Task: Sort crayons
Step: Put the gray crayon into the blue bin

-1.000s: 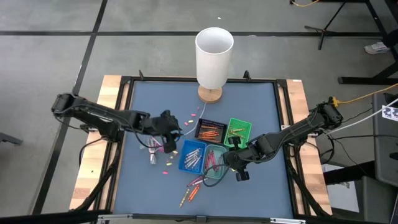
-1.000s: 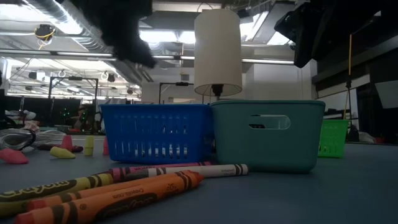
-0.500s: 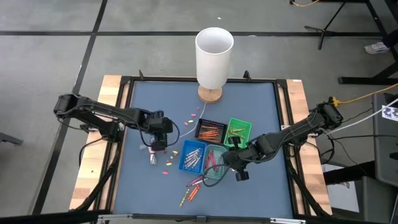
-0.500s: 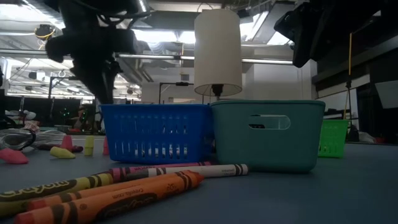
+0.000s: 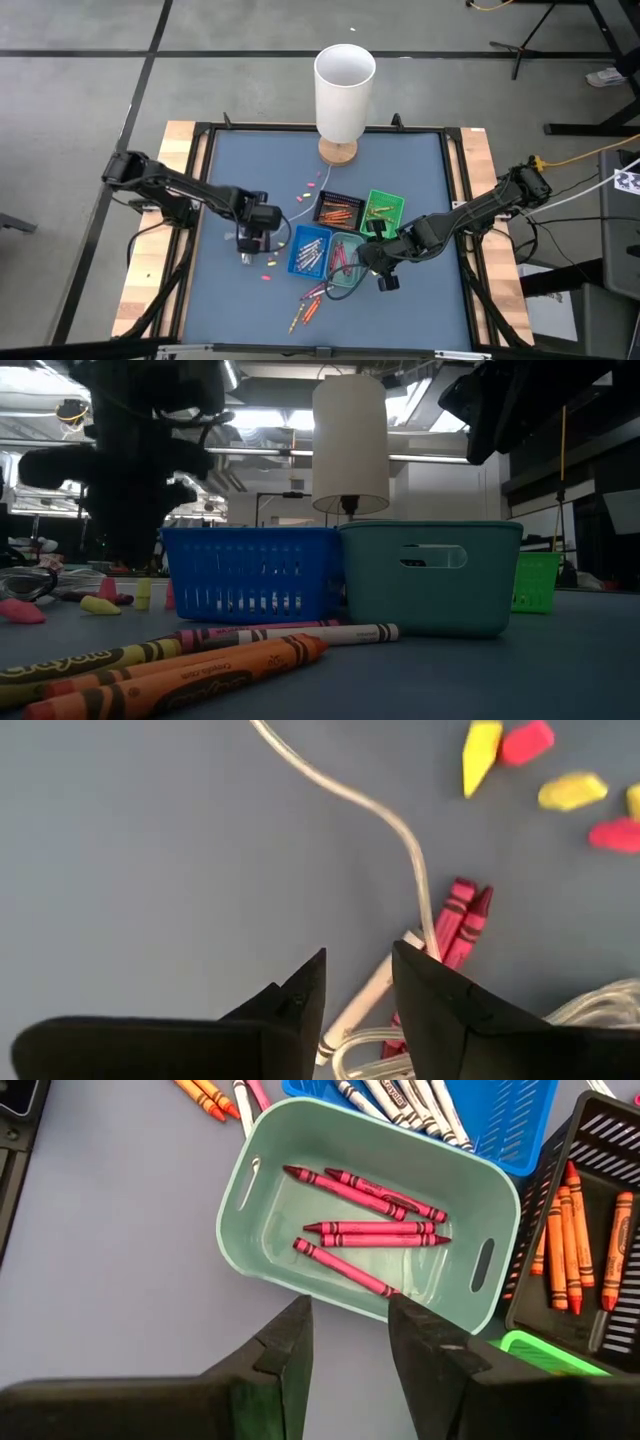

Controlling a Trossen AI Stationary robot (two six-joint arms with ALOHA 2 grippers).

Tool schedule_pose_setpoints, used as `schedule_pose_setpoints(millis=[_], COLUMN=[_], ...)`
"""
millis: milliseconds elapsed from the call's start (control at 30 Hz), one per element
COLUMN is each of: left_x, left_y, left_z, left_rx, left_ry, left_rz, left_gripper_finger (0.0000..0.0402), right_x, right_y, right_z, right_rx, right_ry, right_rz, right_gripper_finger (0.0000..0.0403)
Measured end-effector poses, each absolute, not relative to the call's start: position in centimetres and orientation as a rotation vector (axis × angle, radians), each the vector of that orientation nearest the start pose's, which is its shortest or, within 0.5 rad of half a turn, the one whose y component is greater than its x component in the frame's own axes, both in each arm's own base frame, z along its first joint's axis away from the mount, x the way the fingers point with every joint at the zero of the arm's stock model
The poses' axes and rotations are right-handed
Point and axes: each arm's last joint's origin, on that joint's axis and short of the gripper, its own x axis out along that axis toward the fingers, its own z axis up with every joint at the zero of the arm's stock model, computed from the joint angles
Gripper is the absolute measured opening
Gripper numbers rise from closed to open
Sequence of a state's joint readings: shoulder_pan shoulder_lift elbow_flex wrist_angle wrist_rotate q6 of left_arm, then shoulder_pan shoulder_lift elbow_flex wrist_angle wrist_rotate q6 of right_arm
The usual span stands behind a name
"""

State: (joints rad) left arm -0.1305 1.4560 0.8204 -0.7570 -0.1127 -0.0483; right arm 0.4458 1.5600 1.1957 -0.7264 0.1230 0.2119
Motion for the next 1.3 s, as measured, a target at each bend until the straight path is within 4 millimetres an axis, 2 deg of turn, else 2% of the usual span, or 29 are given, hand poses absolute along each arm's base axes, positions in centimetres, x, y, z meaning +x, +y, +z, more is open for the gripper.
schedule_pose_setpoints(millis=[300,600,800,933,1300], left_x=[23.4,23.4,22.3,22.1,22.1], left_y=[-3.3,-3.3,-3.1,-3.0,-3.0], left_z=[15.5,15.3,13.8,13.7,13.6], left_rx=[0.174,0.175,0.179,0.19,0.181], left_ry=[1.548,1.556,1.574,1.576,1.579], left_rz=[0.001,0.001,0.002,0.013,0.026], left_gripper_finger=[0.0102,0.0102,0.0102,0.0101,0.0044], right_x=[28.3,28.3,28.3,28.3,28.3], right_y=[13.1,13.1,13.1,13.1,13.1], right_z=[25.1,25.1,25.1,25.1,25.1], right_rx=[-0.117,-0.116,-0.117,-0.117,-0.116], right_ry=[1.072,1.072,1.072,1.072,1.072], right_rz=[0.177,0.177,0.177,0.177,0.177], right_gripper_finger=[0.0131,0.0131,0.0131,0.0131,0.0131])
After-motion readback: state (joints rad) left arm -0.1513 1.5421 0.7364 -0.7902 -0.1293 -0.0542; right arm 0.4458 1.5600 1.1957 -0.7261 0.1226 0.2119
